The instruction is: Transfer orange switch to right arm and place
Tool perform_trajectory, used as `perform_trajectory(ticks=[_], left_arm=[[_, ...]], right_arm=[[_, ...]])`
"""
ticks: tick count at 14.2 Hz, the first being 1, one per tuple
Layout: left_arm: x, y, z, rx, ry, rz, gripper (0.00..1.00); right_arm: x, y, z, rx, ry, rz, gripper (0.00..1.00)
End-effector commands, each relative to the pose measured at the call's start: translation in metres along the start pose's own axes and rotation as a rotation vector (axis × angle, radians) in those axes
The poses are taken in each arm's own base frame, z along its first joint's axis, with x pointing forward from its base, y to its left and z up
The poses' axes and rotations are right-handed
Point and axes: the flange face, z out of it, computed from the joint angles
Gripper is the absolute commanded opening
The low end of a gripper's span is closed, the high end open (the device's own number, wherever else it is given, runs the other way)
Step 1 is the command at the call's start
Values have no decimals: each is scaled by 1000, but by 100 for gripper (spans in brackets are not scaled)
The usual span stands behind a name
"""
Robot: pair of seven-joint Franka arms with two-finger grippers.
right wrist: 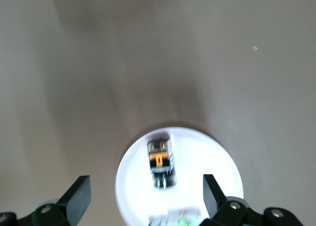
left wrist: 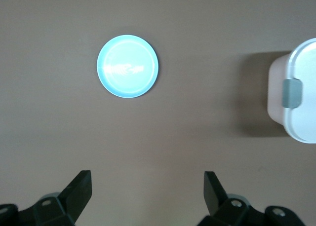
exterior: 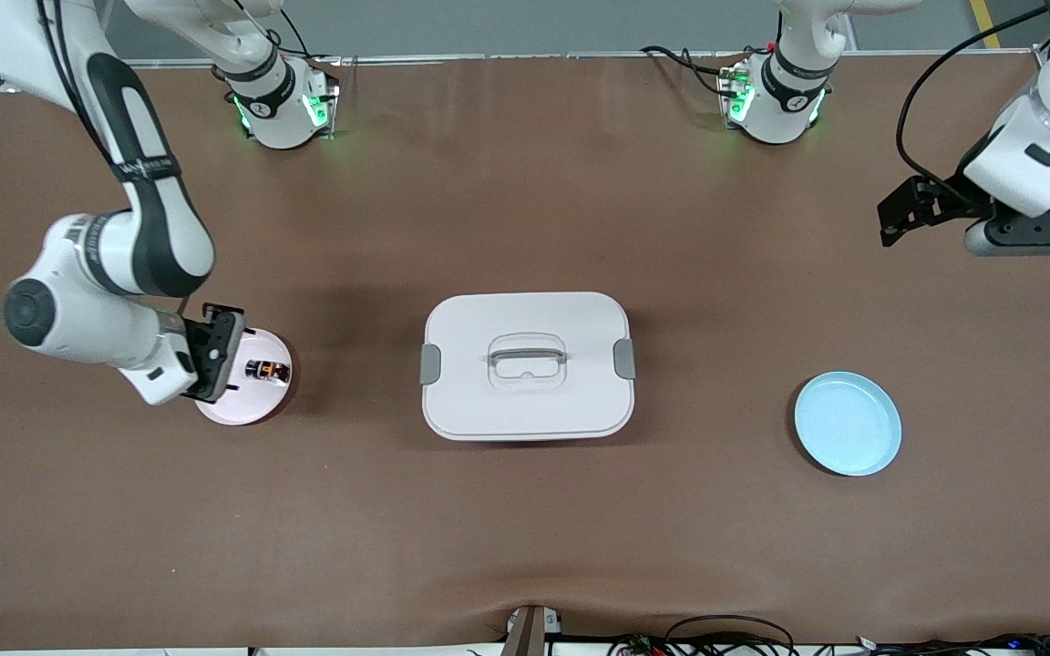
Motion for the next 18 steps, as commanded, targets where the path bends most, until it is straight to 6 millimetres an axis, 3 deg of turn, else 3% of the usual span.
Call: perform_trajectory(ticks=[1, 4, 8, 11, 13, 15, 18], left_arm=[[-14, 0, -15, -22, -13, 12, 100], [-18, -2, -18, -21, -10, 6, 100], [-20, -3, -22, -6, -5, -7, 100], [-19, -6, -21, -6, -5, -15, 100], [-19, -6, -21, -6, -5, -15, 100], [-19, -7, -22, -6, -3, -17, 100], [-19, -7, -22, -6, -3, -18, 100]], right_arm=[[-10, 4, -51, 16, -72, 164, 100], [-9, -1, -113, 9, -178, 391, 100], [-12, -20, -160, -81, -183, 733, 100], [0, -29, -172, -127, -157, 962, 100], [-2, -31, -183, -140, -143, 999, 100], [-6, -36, -195, -134, -151, 1172, 100], [14, -43, -218, -243, -136, 1366, 100]])
